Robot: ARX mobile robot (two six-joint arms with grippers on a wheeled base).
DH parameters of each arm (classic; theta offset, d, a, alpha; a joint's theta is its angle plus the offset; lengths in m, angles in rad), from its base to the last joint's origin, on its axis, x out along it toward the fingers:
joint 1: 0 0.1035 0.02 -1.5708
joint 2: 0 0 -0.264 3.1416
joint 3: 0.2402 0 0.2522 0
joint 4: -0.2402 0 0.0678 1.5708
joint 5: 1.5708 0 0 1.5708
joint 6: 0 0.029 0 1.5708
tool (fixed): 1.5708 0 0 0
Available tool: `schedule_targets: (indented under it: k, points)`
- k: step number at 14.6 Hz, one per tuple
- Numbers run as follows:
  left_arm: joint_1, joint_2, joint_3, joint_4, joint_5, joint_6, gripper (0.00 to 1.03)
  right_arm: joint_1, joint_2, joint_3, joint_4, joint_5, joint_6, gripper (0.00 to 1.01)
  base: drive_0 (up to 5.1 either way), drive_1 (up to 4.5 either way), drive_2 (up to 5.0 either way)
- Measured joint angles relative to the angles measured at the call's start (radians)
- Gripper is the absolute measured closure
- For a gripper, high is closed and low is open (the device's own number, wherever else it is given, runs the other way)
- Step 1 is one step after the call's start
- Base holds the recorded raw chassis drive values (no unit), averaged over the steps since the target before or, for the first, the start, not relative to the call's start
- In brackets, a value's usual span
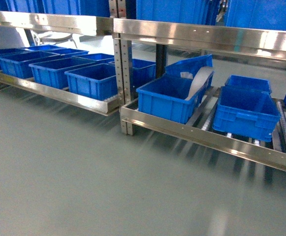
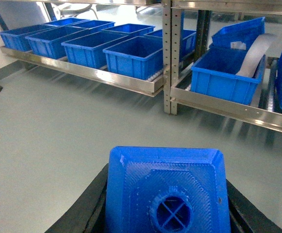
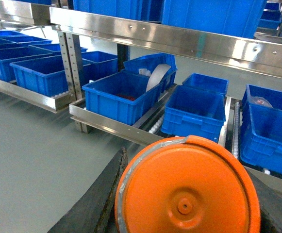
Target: Sort blue parts and orange caps into right shelf containers
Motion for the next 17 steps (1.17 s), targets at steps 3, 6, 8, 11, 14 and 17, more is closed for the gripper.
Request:
schedule_targets:
  k: [3, 6, 8, 11, 14, 17]
  points:
    - [0.0, 0.0, 0.0, 0.0, -0.002, 0.0, 0.59, 0.0, 0.0, 0.0, 0.0, 0.0, 0.0, 0.57, -1.6, -1.56, -1.6]
    - [0.0, 0.0, 0.0, 0.0, -0.001, 0.0, 0.59, 0.0, 0.0, 0.0, 0.0, 0.0, 0.0, 0.57, -1.5, -1.55, -1.5]
    - [0.0, 0.0, 0.0, 0.0, -0.001, 0.0, 0.59, 0.0, 0.0, 0.0, 0.0, 0.0, 0.0, 0.57, -1.5, -1.54, -1.5]
    - [0.0, 0.0, 0.0, 0.0, -0.001, 0.0, 0.59, 0.0, 0.0, 0.0, 0.0, 0.0, 0.0, 0.57, -1.5, -1.54, -1.5]
    - [0.0, 0.0, 0.0, 0.0, 0.0, 0.0, 0.59, 0.0, 0.0, 0.0, 0.0, 0.0, 0.0, 0.57, -1.5, -1.54, -1.5]
    - [0.0, 0.0, 0.0, 0.0, 0.0, 0.0, 0.59, 0.0, 0.0, 0.0, 0.0, 0.0, 0.0, 0.57, -1.5, -1.54, -1.5]
